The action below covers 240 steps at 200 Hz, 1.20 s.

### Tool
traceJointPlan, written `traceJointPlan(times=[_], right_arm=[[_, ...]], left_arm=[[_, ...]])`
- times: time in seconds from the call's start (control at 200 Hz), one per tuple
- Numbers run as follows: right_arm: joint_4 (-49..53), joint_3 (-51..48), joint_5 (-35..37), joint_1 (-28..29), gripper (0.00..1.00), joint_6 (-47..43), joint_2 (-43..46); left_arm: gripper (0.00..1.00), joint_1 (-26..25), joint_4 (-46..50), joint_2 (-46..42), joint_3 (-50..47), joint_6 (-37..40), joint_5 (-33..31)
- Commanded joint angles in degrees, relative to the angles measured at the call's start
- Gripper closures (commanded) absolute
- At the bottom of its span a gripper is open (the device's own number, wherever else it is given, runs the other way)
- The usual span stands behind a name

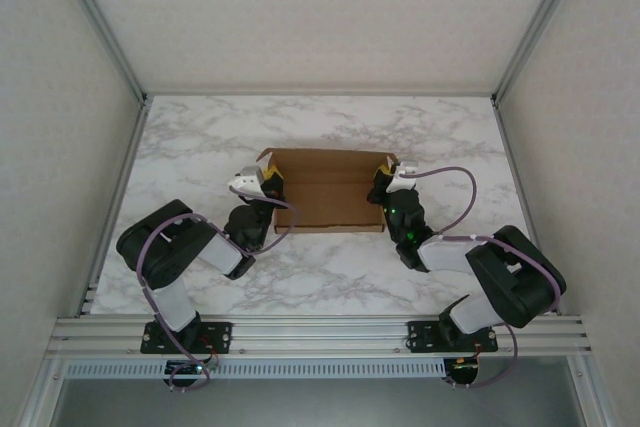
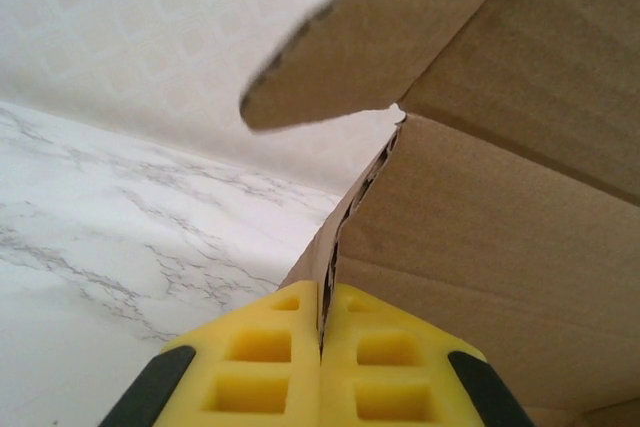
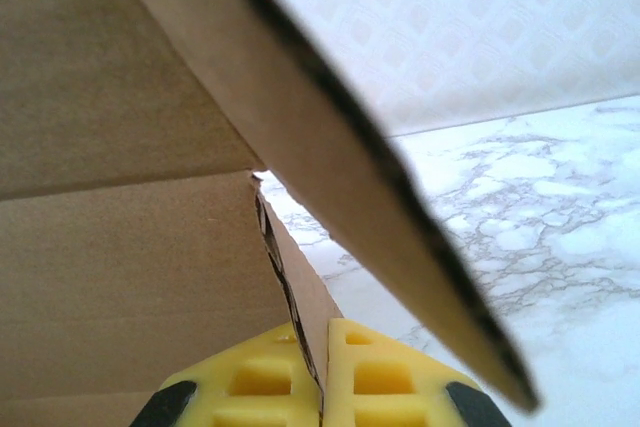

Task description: Fold the paper box

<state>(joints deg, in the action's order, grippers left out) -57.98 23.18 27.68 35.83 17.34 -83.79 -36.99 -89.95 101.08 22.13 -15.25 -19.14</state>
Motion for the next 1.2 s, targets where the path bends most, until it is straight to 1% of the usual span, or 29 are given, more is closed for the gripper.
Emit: traceJointPlan(times=[0.0,0.095,0.13,0.19,0.27,0.345,0.431,0.456,0.596,0.686,0.796,0.901,1.006,1.142,1.197], right_arm=[[5.3,0.8,0.1,2.1,1.00,5.5,-2.1],[5.1,1.1,1.0,2.8,1.00,5.9,-2.9],[5.1,2.9,1.0,2.9,1.00,5.9,-3.3],[4.4,2.9,1.2,3.4,1.00,6.0,-3.9],[3.1,2.7,1.2,3.6,1.00,5.9,-4.7],[0.8,2.1,1.1,3.7,1.00,5.5,-5.8],[-1.0,2.0,0.8,3.8,1.00,5.2,-6.9],[-1.6,0.0,0.9,3.9,1.00,5.2,-7.1],[-3.8,-2.2,1.3,4.8,1.00,4.7,-7.5],[-4.2,-3.4,1.2,5.5,1.00,3.4,-7.3],[-4.3,-5.1,1.6,6.2,1.00,2.4,-6.8],[-4.8,-6.8,2.0,6.4,0.93,2.6,-6.2],[-4.7,-8.0,1.9,6.6,0.80,1.8,-4.6],[-3.4,-9.6,1.0,6.7,0.69,1.5,-0.1],[-1.8,-9.9,0.4,6.7,0.63,1.2,2.0]], left_arm=[[0.99,-2.1,1.4,2.3,1.4,-5.8,4.2],[1.00,-2.3,0.5,3.4,2.3,-6.9,4.1],[1.00,-2.5,0.3,4.0,2.5,-6.6,4.0],[1.00,-2.8,-0.2,5.0,2.5,-5.6,3.4],[1.00,-3.1,-2.4,6.2,1.5,-3.1,2.5],[1.00,-4.3,-5.5,6.9,-0.7,0.6,-1.0],[1.00,-4.4,-9.2,8.2,-2.6,1.8,-0.8],[1.00,-4.5,-9.9,8.7,-2.9,2.3,-0.7],[1.00,-5.4,-13.0,11.1,-3.9,3.9,-0.5],[1.00,-6.2,-13.6,11.8,-4.4,5.9,-1.6],[1.00,-6.4,-14.9,12.3,-5.7,6.7,-3.2],[1.00,-6.4,-15.3,12.2,-6.6,7.4,-4.6],[1.00,-6.4,-15.2,12.1,-7.0,7.6,-5.4],[1.00,-6.4,-14.1,11.4,-7.1,7.8,-7.9],[1.00,-6.4,-13.7,11.2,-7.0,8.6,-8.3]])
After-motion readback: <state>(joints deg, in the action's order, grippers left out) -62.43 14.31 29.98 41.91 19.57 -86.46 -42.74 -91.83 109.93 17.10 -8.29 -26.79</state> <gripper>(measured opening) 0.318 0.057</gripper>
